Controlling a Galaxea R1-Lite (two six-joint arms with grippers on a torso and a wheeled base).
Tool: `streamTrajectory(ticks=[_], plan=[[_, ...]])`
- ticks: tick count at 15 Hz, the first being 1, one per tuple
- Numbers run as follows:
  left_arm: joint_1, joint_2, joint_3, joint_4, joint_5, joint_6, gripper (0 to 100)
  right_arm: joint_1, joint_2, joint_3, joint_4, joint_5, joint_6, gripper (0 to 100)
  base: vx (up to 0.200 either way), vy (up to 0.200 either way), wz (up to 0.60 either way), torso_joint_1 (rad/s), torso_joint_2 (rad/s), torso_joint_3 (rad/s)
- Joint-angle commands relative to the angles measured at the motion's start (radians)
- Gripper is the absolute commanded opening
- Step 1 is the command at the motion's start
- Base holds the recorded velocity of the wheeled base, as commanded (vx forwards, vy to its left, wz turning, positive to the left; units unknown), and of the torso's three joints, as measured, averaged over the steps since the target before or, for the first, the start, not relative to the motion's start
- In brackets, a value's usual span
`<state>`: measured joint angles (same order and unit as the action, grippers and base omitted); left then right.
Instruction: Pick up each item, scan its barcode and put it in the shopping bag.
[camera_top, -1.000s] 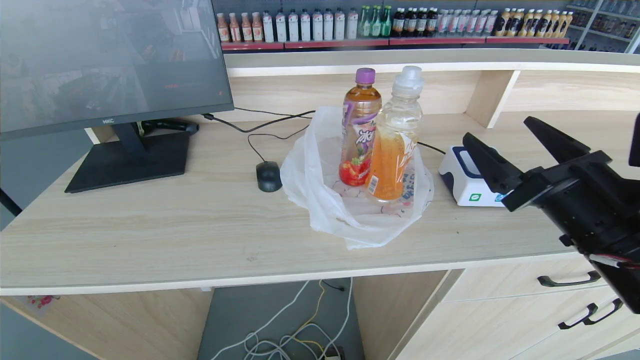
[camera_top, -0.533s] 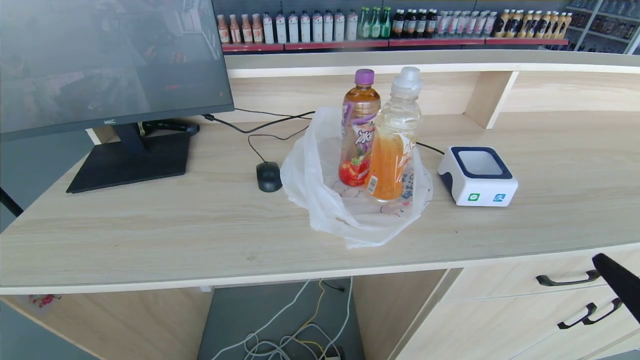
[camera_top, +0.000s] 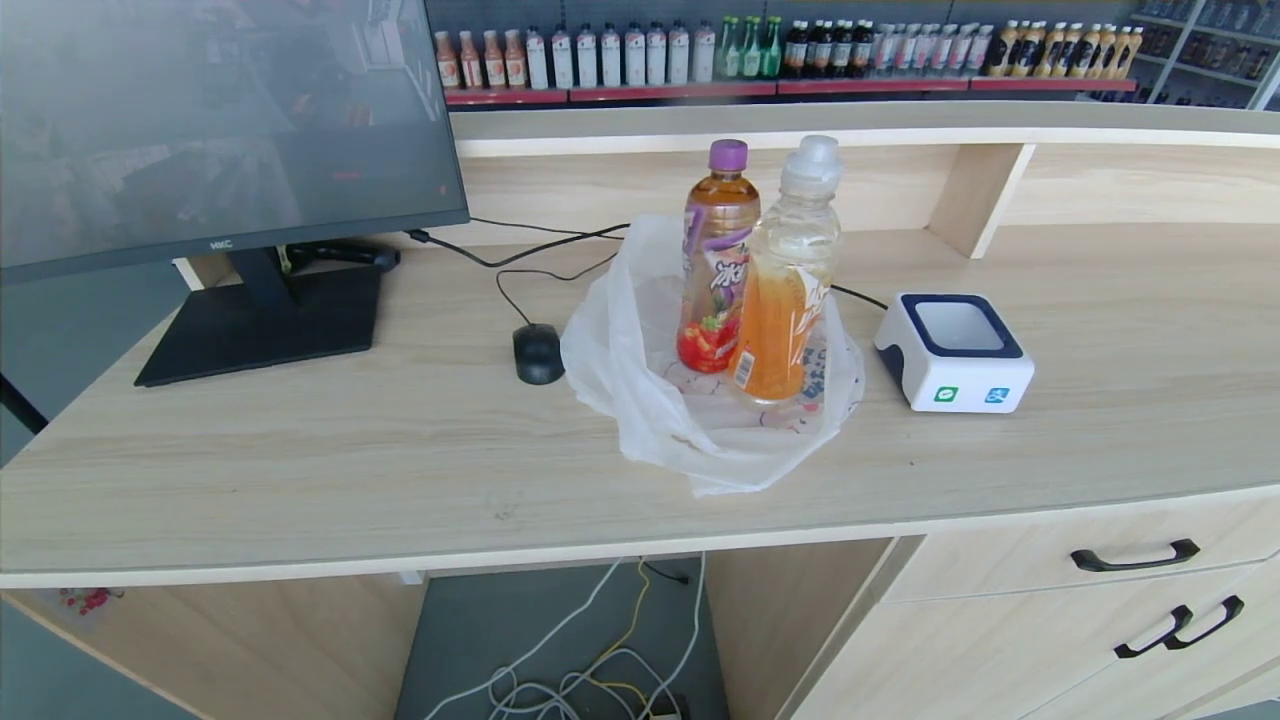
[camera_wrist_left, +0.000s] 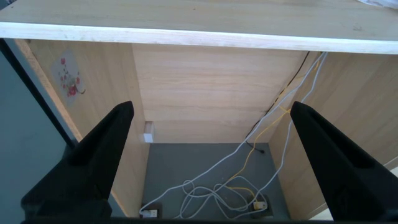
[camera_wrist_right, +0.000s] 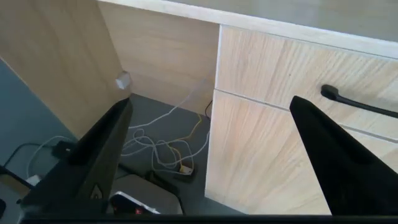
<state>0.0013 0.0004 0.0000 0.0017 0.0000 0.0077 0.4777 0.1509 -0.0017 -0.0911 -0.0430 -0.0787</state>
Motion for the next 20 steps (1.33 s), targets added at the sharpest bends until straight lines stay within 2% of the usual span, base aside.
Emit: streamTrajectory(ticks=[1,4,5,7,8,9,12,13,15,20], plan=[[0.0,0.0,0.0,0.0,0.0,0.0,100,0.001,-0.129,0.0,0.051,0.0,0.0,100,0.0,0.0,0.0,0.0,0.0,0.0],[0.0,0.0,0.0,0.0,0.0,0.0,100,0.001,-0.145,-0.003,0.051,0.002,-0.001,100,0.0,0.0,0.0,0.0,0.0,0.0],[0.0,0.0,0.0,0.0,0.0,0.0,100,0.002,-0.151,0.0,0.09,0.041,-0.006,100,0.0,0.0,0.0,0.0,0.0,0.0],[0.0,0.0,0.0,0.0,0.0,0.0,100,-0.017,-0.151,0.0,0.094,0.054,0.008,100,0.0,0.0,0.0,0.0,0.0,0.0],[0.0,0.0,0.0,0.0,0.0,0.0,100,-0.076,-0.149,0.0,0.094,0.054,0.01,100,0.0,0.0,0.0,0.0,0.0,0.0],[0.0,0.0,0.0,0.0,0.0,0.0,100,-0.192,-0.123,0.0,0.094,0.054,0.008,100,0.0,0.0,0.0,0.0,0.0,0.0],[0.0,0.0,0.0,0.0,0.0,0.0,100,-0.198,-0.094,0.0,0.096,0.054,0.01,100,0.0,0.0,0.0,0.0,0.0,0.0],[0.0,0.0,0.0,0.0,0.0,0.0,100,-0.232,-0.054,0.0,0.096,0.054,0.013,100,0.0,0.0,0.0,0.0,0.0,0.0],[0.0,0.0,0.0,0.0,0.0,0.0,100,-0.433,0.001,0.0,0.096,0.054,-0.001,100,0.0,0.0,0.0,0.0,0.0,0.0],[-0.001,0.0,0.0,0.0,0.0,0.009,100,-0.468,-0.132,0.0,0.096,0.054,0.013,100,0.0,0.0,0.0,0.0,0.0,0.0]])
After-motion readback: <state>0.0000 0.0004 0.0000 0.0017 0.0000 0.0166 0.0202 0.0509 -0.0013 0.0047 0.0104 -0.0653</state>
